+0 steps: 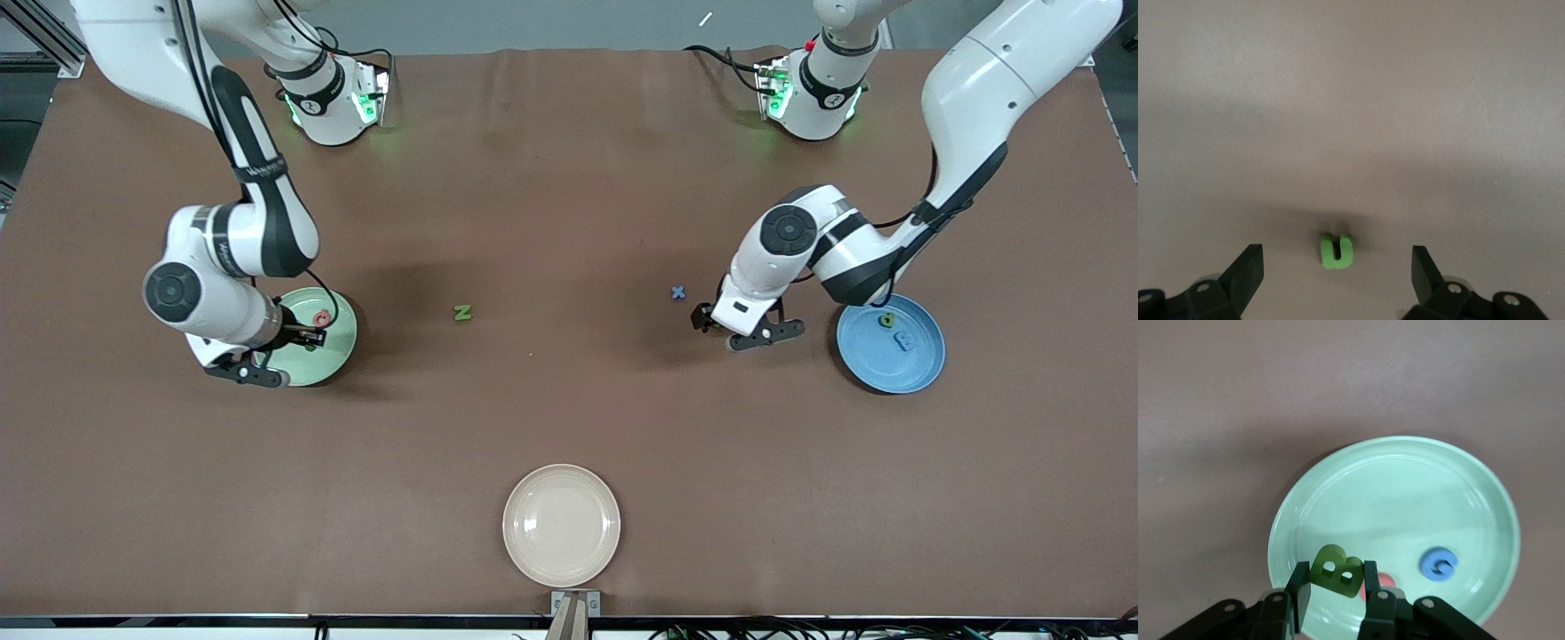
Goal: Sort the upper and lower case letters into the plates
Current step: 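Grasp green N with the right gripper while the left gripper lifts u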
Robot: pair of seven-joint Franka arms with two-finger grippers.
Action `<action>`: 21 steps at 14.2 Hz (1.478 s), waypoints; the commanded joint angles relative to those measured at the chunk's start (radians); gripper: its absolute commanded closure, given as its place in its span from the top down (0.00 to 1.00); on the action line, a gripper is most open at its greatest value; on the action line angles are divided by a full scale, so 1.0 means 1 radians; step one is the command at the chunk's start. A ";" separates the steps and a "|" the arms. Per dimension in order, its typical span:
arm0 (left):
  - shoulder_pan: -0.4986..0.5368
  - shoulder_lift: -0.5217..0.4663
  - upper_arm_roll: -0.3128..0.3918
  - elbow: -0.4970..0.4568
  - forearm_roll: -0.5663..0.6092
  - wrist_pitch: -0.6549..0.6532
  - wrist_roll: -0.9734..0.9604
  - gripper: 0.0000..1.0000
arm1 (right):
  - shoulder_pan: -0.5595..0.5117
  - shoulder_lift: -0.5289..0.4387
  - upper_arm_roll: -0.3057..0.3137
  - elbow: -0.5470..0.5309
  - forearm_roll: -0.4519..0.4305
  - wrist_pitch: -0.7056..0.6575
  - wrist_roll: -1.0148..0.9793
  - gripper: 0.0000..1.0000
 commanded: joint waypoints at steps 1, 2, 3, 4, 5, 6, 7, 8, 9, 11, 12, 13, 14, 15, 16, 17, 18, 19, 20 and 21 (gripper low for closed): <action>-0.003 0.019 0.010 -0.009 0.028 0.010 -0.017 0.93 | 0.002 0.038 0.010 0.003 0.001 0.023 -0.004 0.06; -0.003 0.029 0.010 -0.007 0.037 0.010 -0.017 0.90 | 0.002 0.043 0.010 0.000 0.001 0.023 -0.004 0.11; -0.003 0.031 0.011 -0.007 0.048 0.010 -0.019 0.86 | 0.000 0.044 0.010 -0.001 0.001 0.023 -0.004 0.14; -0.003 0.034 0.020 -0.007 0.051 0.012 -0.020 0.79 | 0.002 0.053 0.010 -0.001 0.001 0.023 -0.004 0.17; -0.005 0.036 0.024 -0.007 0.051 0.012 -0.020 0.75 | 0.002 0.057 0.010 -0.001 0.001 0.021 -0.002 0.21; -0.011 0.037 0.025 -0.007 0.052 0.012 -0.034 0.72 | 0.002 0.057 0.010 -0.001 0.001 0.020 -0.004 0.45; -0.019 0.048 0.033 -0.006 0.052 0.013 -0.055 0.69 | 0.002 0.055 0.010 -0.001 0.001 0.017 -0.002 0.97; -0.032 0.051 0.051 -0.004 0.057 0.033 -0.081 0.66 | 0.002 0.051 0.010 -0.001 0.001 0.008 -0.001 1.00; -0.055 0.051 0.076 -0.003 0.066 0.054 -0.101 0.63 | 0.003 0.040 0.010 0.003 0.001 -0.017 -0.001 1.00; -0.086 0.051 0.106 -0.001 0.068 0.079 -0.123 0.59 | 0.012 -0.001 0.014 0.020 0.003 -0.106 0.013 1.00; -0.088 0.051 0.109 -0.001 0.068 0.081 -0.126 0.57 | 0.031 -0.023 0.014 0.019 0.008 -0.124 0.025 1.00; -0.086 0.051 0.110 -0.004 0.066 0.081 -0.127 0.50 | 0.060 -0.043 0.014 0.012 0.027 -0.130 0.074 1.00; -0.083 0.050 0.110 -0.006 0.066 0.081 -0.129 0.44 | 0.095 -0.051 0.014 0.011 0.035 -0.131 0.131 1.00; -0.082 0.049 0.110 -0.006 0.065 0.081 -0.127 0.37 | 0.147 -0.052 0.014 0.008 0.037 -0.121 0.187 1.00; -0.082 0.049 0.110 -0.006 0.065 0.081 -0.127 0.31 | 0.201 -0.051 0.014 0.000 0.037 -0.094 0.209 1.00; -0.079 0.048 0.110 -0.006 0.065 0.081 -0.124 0.24 | 0.247 -0.048 0.014 -0.006 0.038 -0.045 0.217 1.00; -0.073 0.048 0.110 -0.006 0.065 0.081 -0.121 0.18 | 0.285 -0.043 0.014 -0.009 0.038 -0.010 0.219 1.00; -0.068 0.045 0.110 -0.007 0.066 0.081 -0.112 0.12 | 0.311 -0.037 0.014 -0.011 0.040 0.032 0.219 1.00; -0.066 0.040 0.108 -0.007 0.066 0.081 -0.111 0.08 | 0.334 -0.013 0.014 -0.014 0.041 0.073 0.219 1.00; -0.065 0.033 0.108 -0.006 0.066 0.081 -0.109 0.06 | 0.356 0.006 0.014 -0.017 0.043 0.099 0.219 1.00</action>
